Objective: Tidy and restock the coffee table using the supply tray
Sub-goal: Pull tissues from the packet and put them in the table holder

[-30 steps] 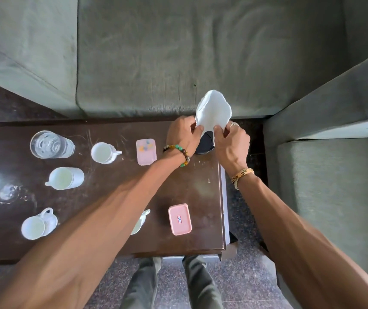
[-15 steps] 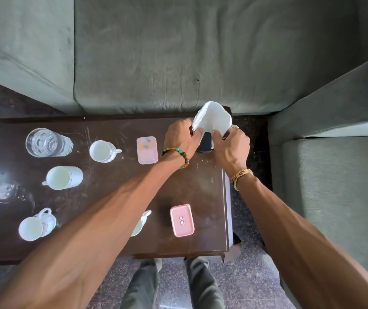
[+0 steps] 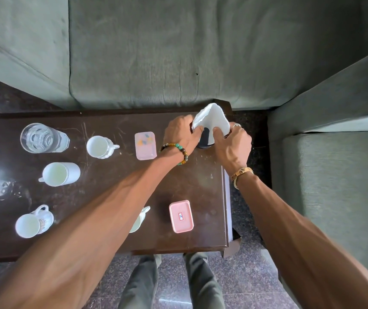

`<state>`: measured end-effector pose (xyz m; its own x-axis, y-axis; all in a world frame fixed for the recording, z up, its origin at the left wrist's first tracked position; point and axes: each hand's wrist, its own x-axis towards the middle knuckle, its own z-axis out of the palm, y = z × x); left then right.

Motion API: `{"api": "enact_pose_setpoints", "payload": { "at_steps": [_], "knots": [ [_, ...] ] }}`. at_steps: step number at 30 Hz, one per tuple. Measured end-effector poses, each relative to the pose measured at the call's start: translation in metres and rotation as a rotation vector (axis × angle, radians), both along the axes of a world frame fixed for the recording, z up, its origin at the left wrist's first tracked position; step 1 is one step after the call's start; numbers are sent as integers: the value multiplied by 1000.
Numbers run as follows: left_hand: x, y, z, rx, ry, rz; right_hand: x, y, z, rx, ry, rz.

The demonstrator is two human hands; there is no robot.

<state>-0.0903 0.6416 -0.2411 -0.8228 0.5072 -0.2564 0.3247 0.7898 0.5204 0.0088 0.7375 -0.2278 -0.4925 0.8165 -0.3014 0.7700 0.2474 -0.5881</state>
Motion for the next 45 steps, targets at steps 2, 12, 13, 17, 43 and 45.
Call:
{"api": "enact_pose_setpoints", "payload": {
  "at_steps": [2,12,13,17,43,45],
  "knots": [
    [0,-1,3,42,8,6,0,0,6,0,59,-15],
    [-2,2,12,147,10,15,-4,7,14,11,107,-24],
    [-1,3,9,138,8,8,-4,6,11,17,95,-14],
    [1,3,-2,85,28,-27,-2,5,1,27,11,28],
    [28,-87,239,-17,185,-81,45,-7,220,138,32,222],
    [32,-99,270,-19,257,-107,47,-17,250,205,82,260]
  ]
}}
